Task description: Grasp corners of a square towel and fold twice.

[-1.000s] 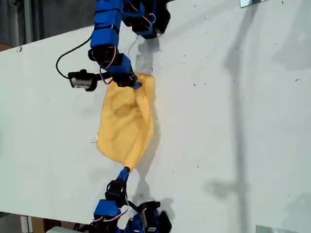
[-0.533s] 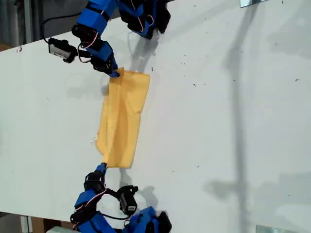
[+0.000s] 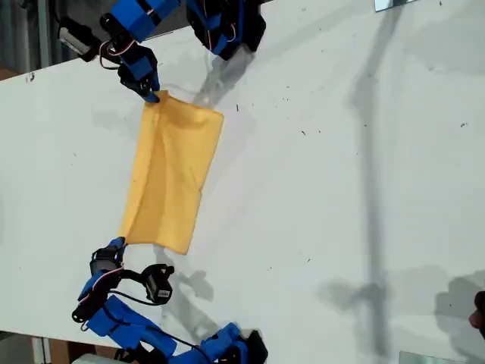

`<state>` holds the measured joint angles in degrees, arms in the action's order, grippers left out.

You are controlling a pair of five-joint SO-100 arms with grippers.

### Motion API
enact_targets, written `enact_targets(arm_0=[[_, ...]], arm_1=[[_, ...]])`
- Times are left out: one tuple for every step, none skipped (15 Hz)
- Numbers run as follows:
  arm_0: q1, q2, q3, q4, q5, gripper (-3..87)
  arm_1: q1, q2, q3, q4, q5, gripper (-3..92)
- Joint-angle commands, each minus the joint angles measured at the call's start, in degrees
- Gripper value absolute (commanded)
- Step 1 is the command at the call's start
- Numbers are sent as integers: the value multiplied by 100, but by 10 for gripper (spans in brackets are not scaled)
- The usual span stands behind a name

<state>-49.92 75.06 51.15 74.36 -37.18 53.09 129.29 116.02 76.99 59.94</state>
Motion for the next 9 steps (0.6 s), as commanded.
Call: enact_targets(arm_0=[[-457, -44, -202, -378, 44, -4], [-606, -105, 88, -686, -141, -4], [-747, -325, 220, -958, -360, -4], [-844, -756, 9, -1072, -457, -4], [-932, -1310, -369, -1072, -501, -4], [-1046, -1635, -501, -1099, -545, -4], [-1169, -1731, -466, -1099, -563, -4], [-1274, -1740, -360, -1090, -580, -4], [-1318, -1775, -290, -1107, -580, -4]], arm_1=[[554, 211, 149, -334, -114, -1], [694, 158, 360, -712, -123, -1], [800, -149, 466, -1055, -158, -1], [844, -721, 439, -1318, -246, -1], [861, -1371, 352, -1556, -316, -1], [817, -1907, 255, -1714, -369, -1], [721, -2329, 132, -1793, -396, -1], [686, -2646, 0, -1846, -431, -1], [694, -2874, -105, -1863, -439, -1]])
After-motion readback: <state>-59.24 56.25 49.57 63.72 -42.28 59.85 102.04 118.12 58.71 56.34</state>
